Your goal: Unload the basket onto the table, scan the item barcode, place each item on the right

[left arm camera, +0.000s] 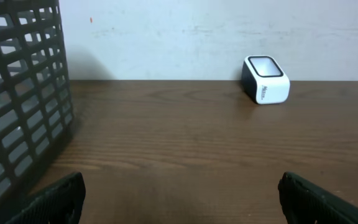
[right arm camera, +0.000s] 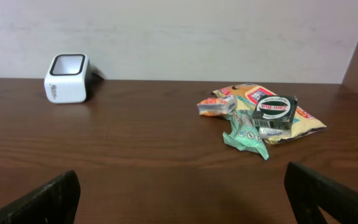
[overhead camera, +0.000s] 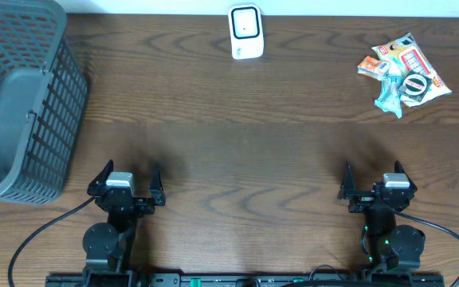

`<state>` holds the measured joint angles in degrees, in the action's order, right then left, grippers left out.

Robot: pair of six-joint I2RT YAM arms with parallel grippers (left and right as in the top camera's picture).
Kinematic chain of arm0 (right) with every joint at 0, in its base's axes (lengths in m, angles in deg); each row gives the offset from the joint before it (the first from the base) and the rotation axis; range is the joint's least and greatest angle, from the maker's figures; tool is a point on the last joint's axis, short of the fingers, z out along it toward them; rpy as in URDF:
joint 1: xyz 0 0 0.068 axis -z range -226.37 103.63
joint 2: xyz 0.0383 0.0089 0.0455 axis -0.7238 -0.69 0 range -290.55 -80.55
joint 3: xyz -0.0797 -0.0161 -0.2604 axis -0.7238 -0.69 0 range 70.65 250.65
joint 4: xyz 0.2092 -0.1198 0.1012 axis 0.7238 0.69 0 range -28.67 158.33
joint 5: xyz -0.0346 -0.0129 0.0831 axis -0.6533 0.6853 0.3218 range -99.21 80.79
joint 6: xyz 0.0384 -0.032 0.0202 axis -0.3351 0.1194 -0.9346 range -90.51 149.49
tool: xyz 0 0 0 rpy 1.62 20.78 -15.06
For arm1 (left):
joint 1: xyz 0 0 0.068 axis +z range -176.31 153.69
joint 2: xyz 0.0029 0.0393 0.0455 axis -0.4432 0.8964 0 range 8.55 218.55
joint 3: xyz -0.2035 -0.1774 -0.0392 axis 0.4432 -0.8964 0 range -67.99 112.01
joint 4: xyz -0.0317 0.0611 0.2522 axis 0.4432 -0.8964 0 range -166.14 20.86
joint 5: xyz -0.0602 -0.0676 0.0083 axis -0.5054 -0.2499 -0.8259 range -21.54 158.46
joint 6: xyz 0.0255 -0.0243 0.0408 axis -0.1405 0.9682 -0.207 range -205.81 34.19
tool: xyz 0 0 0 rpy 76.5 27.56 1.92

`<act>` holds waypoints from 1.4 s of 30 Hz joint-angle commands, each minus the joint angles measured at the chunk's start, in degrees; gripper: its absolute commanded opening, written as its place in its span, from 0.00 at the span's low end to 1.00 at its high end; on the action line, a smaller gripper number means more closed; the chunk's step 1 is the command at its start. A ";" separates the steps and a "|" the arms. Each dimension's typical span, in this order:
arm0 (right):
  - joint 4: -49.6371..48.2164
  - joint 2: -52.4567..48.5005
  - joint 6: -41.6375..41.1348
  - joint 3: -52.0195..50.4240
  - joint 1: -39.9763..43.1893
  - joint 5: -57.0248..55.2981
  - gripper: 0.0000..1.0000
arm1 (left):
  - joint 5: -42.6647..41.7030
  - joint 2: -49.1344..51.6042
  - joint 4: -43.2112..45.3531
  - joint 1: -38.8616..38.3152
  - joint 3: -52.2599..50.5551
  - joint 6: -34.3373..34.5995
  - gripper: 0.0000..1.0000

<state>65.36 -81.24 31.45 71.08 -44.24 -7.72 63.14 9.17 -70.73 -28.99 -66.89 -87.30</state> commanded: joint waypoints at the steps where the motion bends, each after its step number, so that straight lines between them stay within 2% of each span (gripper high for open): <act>1: 0.26 0.31 0.46 -0.11 0.46 -0.28 0.99 | 3.82 -0.55 -2.64 0.26 -0.87 3.21 0.98; 42: 0.26 0.31 0.46 -0.13 0.44 -0.28 0.99 | 4.50 -0.39 -2.58 0.26 -0.87 4.59 0.98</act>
<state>65.36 -81.24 31.45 71.08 -44.24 -7.72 65.83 9.17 -71.05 -28.99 -66.78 -83.00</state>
